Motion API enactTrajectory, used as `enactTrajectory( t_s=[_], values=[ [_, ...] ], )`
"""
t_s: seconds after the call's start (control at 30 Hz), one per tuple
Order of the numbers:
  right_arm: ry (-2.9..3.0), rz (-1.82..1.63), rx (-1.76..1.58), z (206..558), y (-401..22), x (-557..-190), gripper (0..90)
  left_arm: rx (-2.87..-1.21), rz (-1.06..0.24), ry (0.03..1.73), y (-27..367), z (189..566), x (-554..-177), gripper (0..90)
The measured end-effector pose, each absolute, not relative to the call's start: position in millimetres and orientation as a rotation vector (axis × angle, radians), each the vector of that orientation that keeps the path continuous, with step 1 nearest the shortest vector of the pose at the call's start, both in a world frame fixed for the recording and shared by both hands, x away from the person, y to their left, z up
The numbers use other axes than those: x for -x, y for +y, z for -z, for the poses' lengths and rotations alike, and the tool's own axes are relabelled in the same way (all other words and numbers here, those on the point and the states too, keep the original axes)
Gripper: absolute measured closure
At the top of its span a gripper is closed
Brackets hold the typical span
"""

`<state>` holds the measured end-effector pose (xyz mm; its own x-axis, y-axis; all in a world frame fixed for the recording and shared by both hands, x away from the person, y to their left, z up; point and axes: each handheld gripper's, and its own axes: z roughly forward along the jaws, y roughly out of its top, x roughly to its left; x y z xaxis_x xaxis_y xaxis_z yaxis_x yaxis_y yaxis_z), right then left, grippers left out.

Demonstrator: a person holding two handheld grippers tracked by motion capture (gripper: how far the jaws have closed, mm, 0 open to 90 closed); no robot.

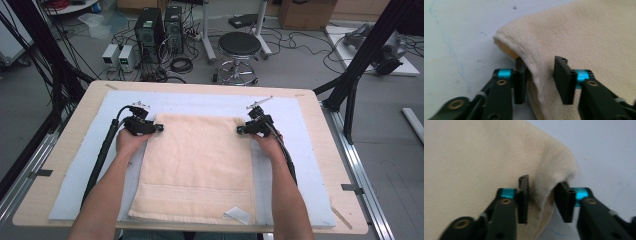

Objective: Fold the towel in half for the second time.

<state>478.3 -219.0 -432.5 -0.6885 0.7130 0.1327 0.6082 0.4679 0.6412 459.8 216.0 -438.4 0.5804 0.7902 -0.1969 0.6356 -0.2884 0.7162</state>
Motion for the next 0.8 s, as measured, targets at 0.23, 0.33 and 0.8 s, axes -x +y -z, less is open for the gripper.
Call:
enactTrajectory(
  t_s=[0.23,0.33,0.8],
  values=[
    [2.592,-1.069,-1.159,428,-218,-475,82.0,-1.996,-0.203,1.129,220,435,-459,81.2],
    [2.587,-1.114,-1.132,421,-219,-473,82.2,-1.978,-0.21,1.101,224,429,-457,81.4],
    [2.538,-1.285,-0.901,366,-218,-434,82.6,-1.895,-0.29,0.943,237,388,-414,81.5]
  ],
)
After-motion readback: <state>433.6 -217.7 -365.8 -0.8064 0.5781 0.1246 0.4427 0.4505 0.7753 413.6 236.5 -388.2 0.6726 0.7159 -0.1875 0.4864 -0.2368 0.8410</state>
